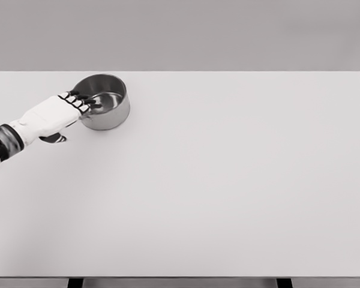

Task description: Rotate pot handle

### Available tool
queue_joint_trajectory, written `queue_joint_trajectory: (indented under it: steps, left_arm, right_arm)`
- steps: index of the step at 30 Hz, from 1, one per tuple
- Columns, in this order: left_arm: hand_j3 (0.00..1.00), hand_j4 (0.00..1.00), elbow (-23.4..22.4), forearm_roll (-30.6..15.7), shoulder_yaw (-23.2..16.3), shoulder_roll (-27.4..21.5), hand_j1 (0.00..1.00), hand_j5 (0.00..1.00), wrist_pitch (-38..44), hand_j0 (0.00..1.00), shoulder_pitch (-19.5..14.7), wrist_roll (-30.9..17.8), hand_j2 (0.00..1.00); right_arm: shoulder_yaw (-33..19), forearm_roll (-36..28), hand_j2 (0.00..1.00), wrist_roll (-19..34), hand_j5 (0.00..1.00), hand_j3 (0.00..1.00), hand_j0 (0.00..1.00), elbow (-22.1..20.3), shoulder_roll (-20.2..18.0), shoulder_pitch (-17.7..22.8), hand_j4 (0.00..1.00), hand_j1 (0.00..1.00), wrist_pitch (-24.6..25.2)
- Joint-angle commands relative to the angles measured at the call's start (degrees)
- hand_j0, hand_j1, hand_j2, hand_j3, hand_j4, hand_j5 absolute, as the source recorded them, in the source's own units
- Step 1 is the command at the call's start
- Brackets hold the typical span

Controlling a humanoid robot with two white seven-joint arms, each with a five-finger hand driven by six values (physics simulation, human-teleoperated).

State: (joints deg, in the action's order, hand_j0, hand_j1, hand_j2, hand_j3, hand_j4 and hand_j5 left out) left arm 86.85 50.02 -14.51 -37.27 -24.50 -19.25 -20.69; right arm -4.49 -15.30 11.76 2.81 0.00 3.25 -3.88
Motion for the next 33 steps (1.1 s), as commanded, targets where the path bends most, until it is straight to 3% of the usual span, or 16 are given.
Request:
queue_joint_trajectory:
  steps: [1, 17, 33]
  left_arm:
    - [1.00, 1.00, -0.98, -0.18, 0.98, 0.00, 1.00, 1.00, 0.07, 1.00, 0.00, 0.03, 1.00]
    - [1.00, 1.00, -6.79, -0.27, 3.09, 0.18, 1.00, 1.00, 0.07, 1.00, -1.85, 0.03, 1.00]
    - [1.00, 1.00, -14.26, -0.36, 3.18, 0.27, 1.00, 1.00, -0.02, 1.00, -6.59, 0.03, 1.00]
  right_arm:
    - [0.00, 0.01, 1.00, 0.01, 1.00, 1.00, 1.00, 0.00, 0.00, 0.00, 1.00, 1.00, 0.01]
    - [0.00, 0.01, 1.00, 0.01, 1.00, 1.00, 1.00, 0.00, 0.00, 0.00, 1.00, 1.00, 0.01]
    - [0.00, 0.01, 1.00, 0.01, 1.00, 1.00, 1.00, 0.00, 0.00, 0.00, 1.00, 1.00, 0.01]
